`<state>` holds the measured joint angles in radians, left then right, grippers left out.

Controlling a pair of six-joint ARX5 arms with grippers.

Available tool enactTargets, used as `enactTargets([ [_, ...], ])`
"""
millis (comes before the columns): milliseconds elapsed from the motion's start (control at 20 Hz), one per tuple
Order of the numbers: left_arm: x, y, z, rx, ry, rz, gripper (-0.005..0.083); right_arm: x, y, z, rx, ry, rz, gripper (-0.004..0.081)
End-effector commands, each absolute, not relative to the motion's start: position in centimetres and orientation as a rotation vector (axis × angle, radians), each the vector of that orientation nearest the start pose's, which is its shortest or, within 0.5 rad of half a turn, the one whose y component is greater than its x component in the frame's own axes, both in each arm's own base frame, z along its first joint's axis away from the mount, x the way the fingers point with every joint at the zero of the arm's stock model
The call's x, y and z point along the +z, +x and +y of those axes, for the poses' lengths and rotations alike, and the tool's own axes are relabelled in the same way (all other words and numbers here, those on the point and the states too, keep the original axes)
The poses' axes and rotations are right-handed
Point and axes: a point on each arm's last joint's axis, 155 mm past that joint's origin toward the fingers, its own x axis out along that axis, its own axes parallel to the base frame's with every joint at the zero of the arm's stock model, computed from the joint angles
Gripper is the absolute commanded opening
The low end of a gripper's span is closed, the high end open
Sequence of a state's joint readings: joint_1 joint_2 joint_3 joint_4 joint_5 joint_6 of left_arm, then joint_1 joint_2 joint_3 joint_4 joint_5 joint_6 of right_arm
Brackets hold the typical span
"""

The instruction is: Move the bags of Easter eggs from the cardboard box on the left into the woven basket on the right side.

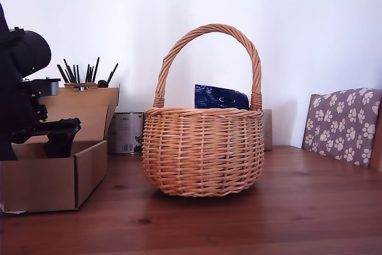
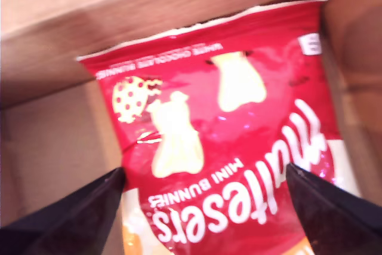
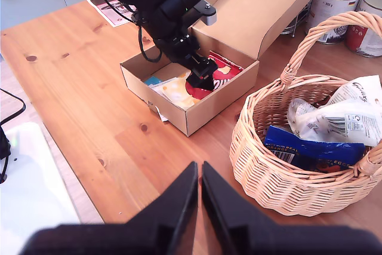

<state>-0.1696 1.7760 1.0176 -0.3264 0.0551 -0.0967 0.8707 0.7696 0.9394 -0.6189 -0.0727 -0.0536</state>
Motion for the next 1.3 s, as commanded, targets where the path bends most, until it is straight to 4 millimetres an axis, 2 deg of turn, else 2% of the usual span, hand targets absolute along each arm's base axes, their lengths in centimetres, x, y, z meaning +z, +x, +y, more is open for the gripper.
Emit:
enactTargets([
  [0,-0.8,38.7,-7.8,-0.140,-0.030,1.177,0.0506,28.1,17.5,23.0,0.945,-0.224,0.396,-0.0013],
  [100,-1.5,38.1,-7.4,-0.130,-0.031,1.212,0.0315,28.3,17.6,23.1,0.946,-0.221,0.388,-0.0013],
  [350,-3.3,37.2,-7.3,-0.108,-0.044,1.273,0.0174,28.6,17.7,23.2,0.946,-0.216,0.376,-0.0013],
  [500,-3.0,37.6,-7.3,-0.115,-0.040,1.253,0.0068,28.6,17.7,23.2,0.946,-0.216,0.376,-0.0013],
  [650,-2.1,37.9,-7.5,-0.136,-0.027,1.227,0.0054,28.5,17.7,23.2,0.946,-0.216,0.377,-0.0013],
  [900,1.7,37.8,-7.5,-0.155,-0.015,1.166,0.0054,28.5,17.7,23.2,0.946,-0.217,0.378,-0.0013],
  [1100,6.4,37.5,-7.7,-0.181,-0.013,1.075,0.0054,28.5,17.7,23.2,0.946,-0.217,0.378,-0.0013],
  [1250,10.0,36.4,-9.2,-0.272,-0.052,1.011,0.0054,28.5,17.6,23.2,0.945,-0.218,0.380,-0.0013],
])
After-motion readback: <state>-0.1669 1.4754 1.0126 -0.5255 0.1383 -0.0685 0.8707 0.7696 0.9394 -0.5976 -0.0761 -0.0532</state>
